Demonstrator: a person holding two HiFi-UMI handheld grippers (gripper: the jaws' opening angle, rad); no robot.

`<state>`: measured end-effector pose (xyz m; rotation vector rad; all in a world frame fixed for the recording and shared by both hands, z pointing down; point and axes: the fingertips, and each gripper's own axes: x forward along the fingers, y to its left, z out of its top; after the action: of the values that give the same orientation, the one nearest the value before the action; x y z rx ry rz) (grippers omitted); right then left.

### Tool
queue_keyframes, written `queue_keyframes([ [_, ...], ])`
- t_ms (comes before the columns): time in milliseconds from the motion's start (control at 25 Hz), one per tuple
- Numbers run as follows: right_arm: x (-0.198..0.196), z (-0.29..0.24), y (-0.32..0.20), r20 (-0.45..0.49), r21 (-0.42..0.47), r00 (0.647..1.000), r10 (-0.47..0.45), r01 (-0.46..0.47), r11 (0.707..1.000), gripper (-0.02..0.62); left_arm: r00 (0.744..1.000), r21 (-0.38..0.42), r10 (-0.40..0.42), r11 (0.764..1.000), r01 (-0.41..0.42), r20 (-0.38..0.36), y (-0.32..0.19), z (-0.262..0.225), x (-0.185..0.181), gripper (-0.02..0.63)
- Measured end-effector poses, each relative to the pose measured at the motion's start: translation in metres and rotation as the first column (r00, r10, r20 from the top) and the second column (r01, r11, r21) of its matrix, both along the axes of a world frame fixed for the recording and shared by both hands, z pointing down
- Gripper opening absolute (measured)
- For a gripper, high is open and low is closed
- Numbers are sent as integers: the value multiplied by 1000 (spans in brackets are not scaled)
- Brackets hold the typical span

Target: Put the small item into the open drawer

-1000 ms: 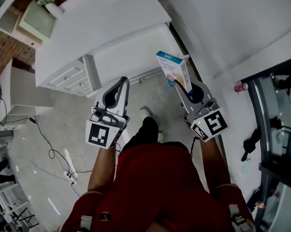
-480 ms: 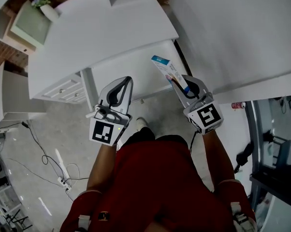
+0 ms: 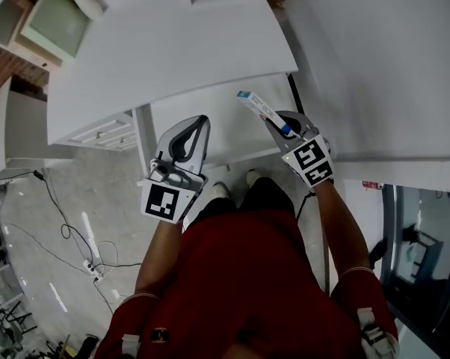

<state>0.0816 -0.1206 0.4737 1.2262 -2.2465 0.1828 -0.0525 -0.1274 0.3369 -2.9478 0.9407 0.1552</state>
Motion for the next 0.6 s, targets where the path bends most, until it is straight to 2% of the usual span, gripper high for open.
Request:
queue_keyframes([
  [320, 11, 63, -48, -83, -135, 991, -103, 91, 987, 66, 992, -36, -119, 992, 121, 46, -26, 11, 7, -2],
  [600, 18, 125, -74, -160, -259, 972, -171, 126, 958, 66, 975, -51, -205, 976, 210, 84, -43, 19, 7, -2],
])
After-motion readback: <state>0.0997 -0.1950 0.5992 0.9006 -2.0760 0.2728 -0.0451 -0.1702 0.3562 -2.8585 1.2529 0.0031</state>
